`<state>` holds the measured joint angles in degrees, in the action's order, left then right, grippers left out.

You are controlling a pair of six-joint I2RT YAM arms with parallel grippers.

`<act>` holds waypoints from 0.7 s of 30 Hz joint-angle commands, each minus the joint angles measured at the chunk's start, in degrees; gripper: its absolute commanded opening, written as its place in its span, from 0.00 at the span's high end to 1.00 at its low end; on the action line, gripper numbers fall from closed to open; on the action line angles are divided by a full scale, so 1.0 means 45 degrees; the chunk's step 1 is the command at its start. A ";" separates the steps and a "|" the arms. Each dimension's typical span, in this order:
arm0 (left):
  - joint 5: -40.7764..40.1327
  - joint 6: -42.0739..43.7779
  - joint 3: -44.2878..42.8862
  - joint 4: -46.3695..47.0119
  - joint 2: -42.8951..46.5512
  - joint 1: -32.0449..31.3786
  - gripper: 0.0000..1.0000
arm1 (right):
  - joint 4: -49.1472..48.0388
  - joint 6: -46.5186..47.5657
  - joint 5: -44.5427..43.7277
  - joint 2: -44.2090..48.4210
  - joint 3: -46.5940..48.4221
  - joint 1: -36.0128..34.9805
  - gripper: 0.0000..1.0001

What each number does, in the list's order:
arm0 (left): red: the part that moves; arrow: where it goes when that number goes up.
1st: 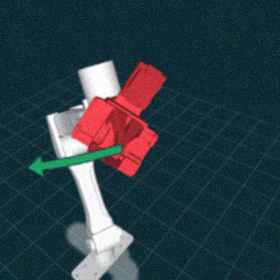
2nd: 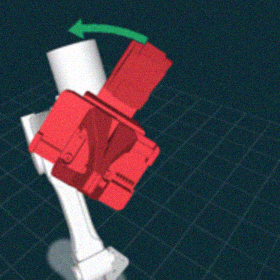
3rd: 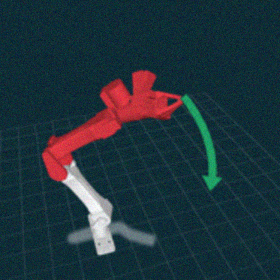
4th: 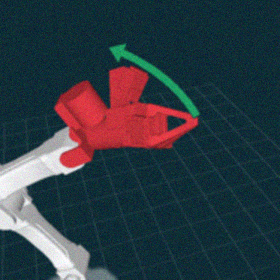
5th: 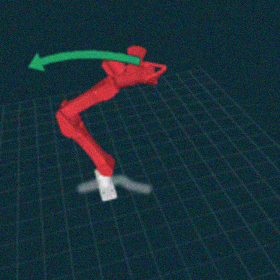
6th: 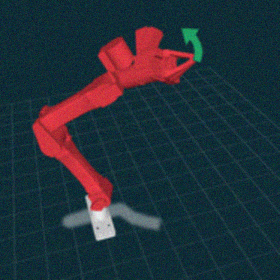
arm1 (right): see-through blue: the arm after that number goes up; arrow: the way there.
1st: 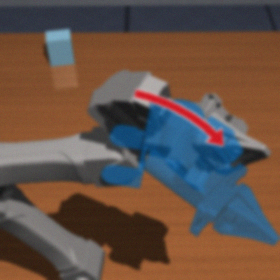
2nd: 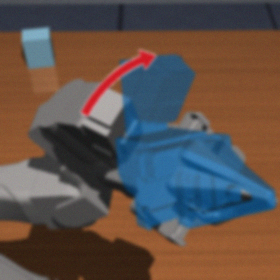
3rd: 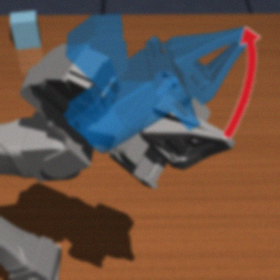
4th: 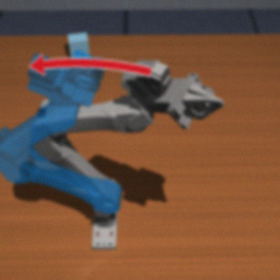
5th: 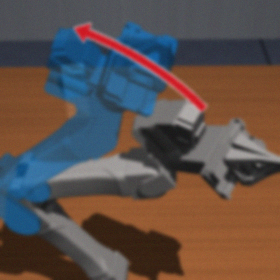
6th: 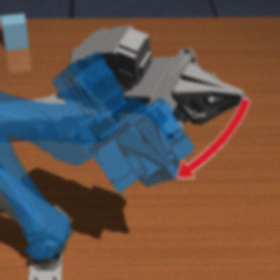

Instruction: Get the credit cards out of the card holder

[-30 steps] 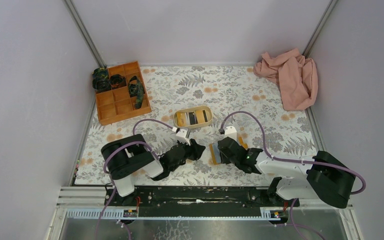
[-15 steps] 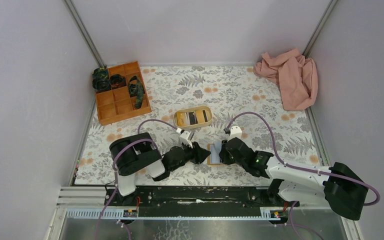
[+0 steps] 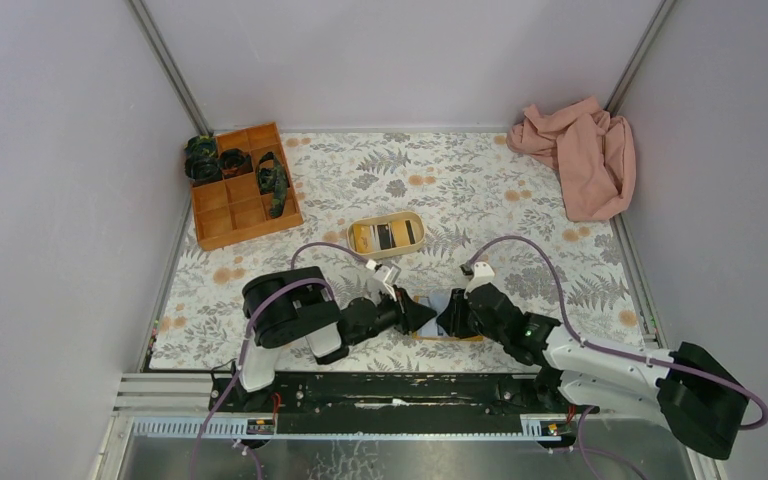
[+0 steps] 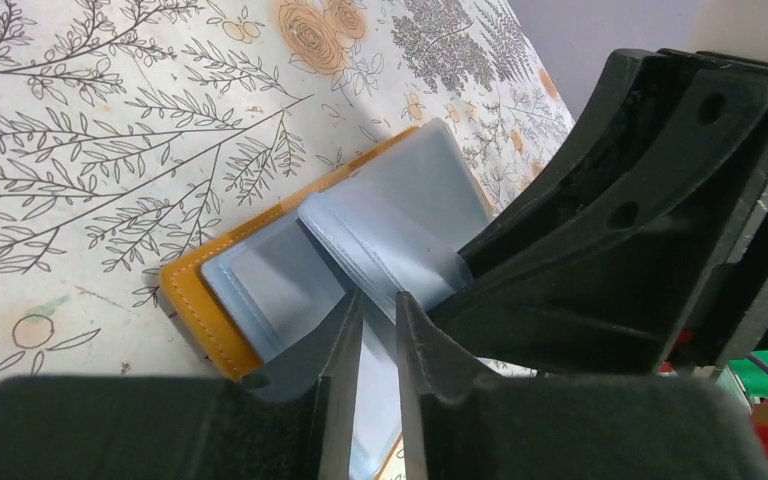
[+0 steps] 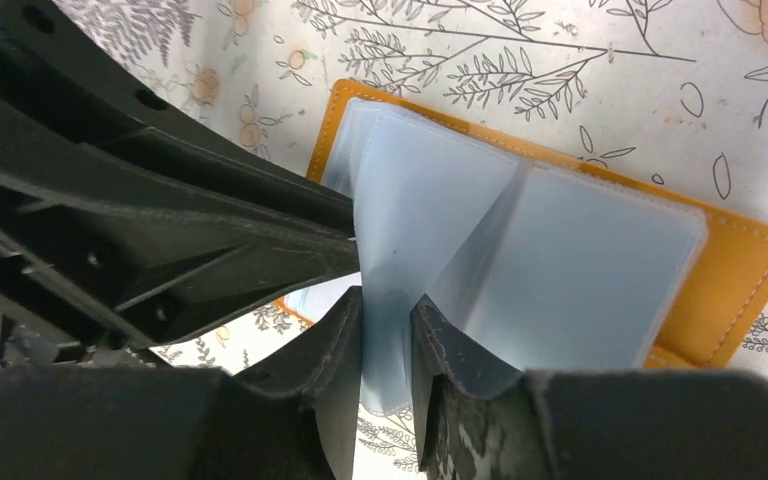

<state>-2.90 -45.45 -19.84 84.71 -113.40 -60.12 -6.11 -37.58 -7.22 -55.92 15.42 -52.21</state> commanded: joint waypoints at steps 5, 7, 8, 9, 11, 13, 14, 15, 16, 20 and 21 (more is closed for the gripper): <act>-0.0781 0.0589 -0.0327 -0.0641 0.0317 -0.0307 0.82 | -0.0784 -0.0700 0.0044 0.1839 -0.0627 0.0233 0.70; -0.0770 0.0711 -0.0552 -0.1140 0.0404 -0.0384 0.89 | -0.0621 -0.0711 0.0043 0.1972 -0.0618 0.0240 0.70; -0.0766 0.0765 -0.0704 -0.1384 0.0443 -0.0468 0.92 | -0.0557 -0.0723 0.0044 0.2019 -0.0629 0.0235 0.69; -0.0758 0.0808 -0.0967 -0.1661 0.0463 -0.0559 0.95 | -0.0540 -0.0742 0.0043 0.2071 -0.0660 0.0239 0.69; -0.0743 0.0888 -0.1399 -0.2150 0.0472 -0.0756 0.99 | -0.0608 -0.0769 0.0054 0.2181 -0.0761 0.0244 0.68; -0.0734 0.0920 -0.1760 -0.2489 0.0464 -0.0901 1.00 | -0.0633 -0.0788 0.0098 0.2254 -0.0817 0.0245 0.66; -0.0715 0.0930 -0.1932 -0.2609 0.0483 -0.0977 1.00 | -0.0608 -0.0795 0.0108 0.2286 -0.0830 0.0238 0.65; -0.0713 0.0939 -0.2068 -0.2773 0.0488 -0.1035 1.00 | -0.0556 -0.0787 0.0092 0.2314 -0.0814 0.0244 0.63; -0.0752 0.0967 -0.2210 -0.2962 0.0508 -0.1047 1.00 | -0.0488 -0.0803 0.0066 0.2369 -0.0810 0.0235 0.57; -0.0959 0.1109 -0.2595 -0.3812 0.0497 -0.1123 1.00 | 0.0132 -0.0771 -0.0089 0.3034 -0.0691 0.0245 0.42; -0.0975 0.1115 -0.2634 -0.3881 0.0463 -0.1119 1.00 | 0.0389 -0.0760 -0.0225 0.3284 -0.0636 0.0245 0.40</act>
<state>-6.07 -42.37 -29.89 69.38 -112.68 -64.38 -4.93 -40.62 -6.55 -44.86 11.57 -51.51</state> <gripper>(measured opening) 0.010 0.566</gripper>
